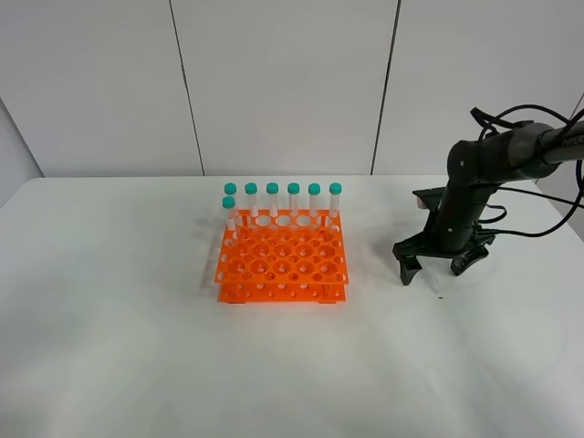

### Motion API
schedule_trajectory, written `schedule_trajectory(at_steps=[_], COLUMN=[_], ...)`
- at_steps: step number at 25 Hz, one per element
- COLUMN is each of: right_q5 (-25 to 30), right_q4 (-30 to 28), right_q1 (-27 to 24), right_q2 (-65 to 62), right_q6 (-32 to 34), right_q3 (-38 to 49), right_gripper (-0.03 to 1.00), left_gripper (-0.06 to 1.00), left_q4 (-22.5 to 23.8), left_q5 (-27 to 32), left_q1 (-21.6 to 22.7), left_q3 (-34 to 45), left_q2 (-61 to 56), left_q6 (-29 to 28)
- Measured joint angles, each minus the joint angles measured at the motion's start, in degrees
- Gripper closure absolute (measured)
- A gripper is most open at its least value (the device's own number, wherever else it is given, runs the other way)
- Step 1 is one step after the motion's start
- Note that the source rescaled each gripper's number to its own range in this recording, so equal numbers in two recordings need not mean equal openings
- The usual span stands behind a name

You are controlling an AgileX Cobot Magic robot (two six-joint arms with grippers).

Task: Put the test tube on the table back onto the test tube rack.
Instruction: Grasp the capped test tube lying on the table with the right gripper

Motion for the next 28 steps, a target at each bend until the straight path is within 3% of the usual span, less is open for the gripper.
schedule_trajectory(at_steps=[6,16,19,22,28], right_q5=[0.0,0.0,0.0,0.0,0.6], right_q4=[0.0,0.0,0.0,0.0,-0.8], right_q1=[0.0,0.0,0.0,0.0,0.0], right_q2=[0.0,0.0,0.0,0.0,0.0], right_q6=[0.0,0.0,0.0,0.0,0.0], right_q3=[0.0,0.0,0.0,0.0,-0.2], right_gripper=[0.06,0.34,0.59,0.97,0.95], left_gripper=[-0.01,-0.01,-0.01,-0.01,-0.01], left_q4=[0.0,0.0,0.0,0.0,0.0], left_q5=[0.0,0.0,0.0,0.0,0.0], left_q1=[0.0,0.0,0.0,0.0,0.0], left_q3=[0.0,0.0,0.0,0.0,0.0], left_q2=[0.0,0.0,0.0,0.0,0.0], left_q6=[0.0,0.0,0.0,0.0,0.0])
